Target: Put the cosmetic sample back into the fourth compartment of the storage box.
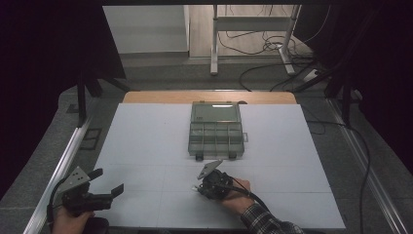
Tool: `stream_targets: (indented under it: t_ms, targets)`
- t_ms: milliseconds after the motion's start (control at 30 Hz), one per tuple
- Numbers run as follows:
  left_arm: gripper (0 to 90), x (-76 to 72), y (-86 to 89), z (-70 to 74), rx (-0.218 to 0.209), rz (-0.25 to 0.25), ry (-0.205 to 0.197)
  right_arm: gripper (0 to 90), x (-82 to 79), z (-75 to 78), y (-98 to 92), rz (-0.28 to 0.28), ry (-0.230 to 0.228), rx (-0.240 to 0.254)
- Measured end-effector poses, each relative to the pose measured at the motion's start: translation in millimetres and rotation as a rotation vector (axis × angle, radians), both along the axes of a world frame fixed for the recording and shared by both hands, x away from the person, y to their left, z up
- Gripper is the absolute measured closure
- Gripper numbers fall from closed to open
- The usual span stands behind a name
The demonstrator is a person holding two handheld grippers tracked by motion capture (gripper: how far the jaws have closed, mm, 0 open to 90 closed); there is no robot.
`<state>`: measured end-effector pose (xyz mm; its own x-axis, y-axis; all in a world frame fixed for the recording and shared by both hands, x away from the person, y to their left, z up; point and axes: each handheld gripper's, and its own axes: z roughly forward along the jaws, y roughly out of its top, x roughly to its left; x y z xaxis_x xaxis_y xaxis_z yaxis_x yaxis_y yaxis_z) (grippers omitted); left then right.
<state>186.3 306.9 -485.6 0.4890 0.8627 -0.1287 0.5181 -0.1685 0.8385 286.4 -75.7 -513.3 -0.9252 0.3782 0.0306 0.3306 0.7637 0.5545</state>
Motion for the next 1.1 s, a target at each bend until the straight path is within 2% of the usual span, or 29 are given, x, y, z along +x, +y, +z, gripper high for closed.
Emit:
stream_targets:
  t_ms: [400,1100]
  targets:
    - [1.4,0.2,-0.4,0.1,0.004,-0.002,0.000,80.3,6.9,10.7,-10.3,-0.051,-0.002,0.044]
    - [1.5,0.9,-1.2,0.1,0.011,-0.010,0.003,80.3,22.4,27.0,-32.9,-0.145,-0.044,0.104]
